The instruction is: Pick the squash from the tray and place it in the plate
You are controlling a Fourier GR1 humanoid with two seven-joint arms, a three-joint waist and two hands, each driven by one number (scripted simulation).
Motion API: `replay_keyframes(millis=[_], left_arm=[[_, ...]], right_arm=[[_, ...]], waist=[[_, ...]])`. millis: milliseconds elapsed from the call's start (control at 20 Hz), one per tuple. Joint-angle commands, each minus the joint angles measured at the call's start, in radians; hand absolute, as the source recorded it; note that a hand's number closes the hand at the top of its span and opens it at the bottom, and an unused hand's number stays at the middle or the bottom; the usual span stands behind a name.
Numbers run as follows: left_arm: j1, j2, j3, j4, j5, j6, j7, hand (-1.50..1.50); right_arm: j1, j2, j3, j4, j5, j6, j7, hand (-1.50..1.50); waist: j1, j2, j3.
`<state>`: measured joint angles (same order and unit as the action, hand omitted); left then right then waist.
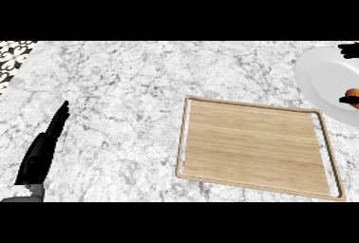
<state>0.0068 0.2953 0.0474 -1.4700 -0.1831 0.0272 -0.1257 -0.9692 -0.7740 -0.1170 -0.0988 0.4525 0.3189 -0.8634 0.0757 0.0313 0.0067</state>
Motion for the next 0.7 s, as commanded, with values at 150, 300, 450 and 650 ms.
replay_keyframes(millis=[150,300,450,650], left_arm=[[0.018,0.006,0.001,-0.012,0.004,-0.013,-0.017,0.00],[-0.005,0.010,0.011,0.012,0.009,-0.018,-0.005,0.00],[-0.001,0.011,0.016,-0.006,0.005,-0.005,-0.016,0.00],[0.012,0.007,0.012,-0.018,0.008,-0.009,-0.009,0.00]], right_arm=[[-0.019,-0.082,-0.152,0.080,-0.150,0.115,0.057,-1.50],[-0.020,-0.134,-0.189,0.097,-0.188,0.186,0.095,-1.50],[-0.002,-0.158,-0.250,0.098,-0.251,0.255,0.100,-1.50],[0.016,-0.200,-0.283,0.090,-0.285,0.303,0.122,-1.50]], waist=[[0.011,0.008,0.003],[0.002,0.014,0.003],[0.004,0.017,0.008],[0.007,0.018,0.010]])
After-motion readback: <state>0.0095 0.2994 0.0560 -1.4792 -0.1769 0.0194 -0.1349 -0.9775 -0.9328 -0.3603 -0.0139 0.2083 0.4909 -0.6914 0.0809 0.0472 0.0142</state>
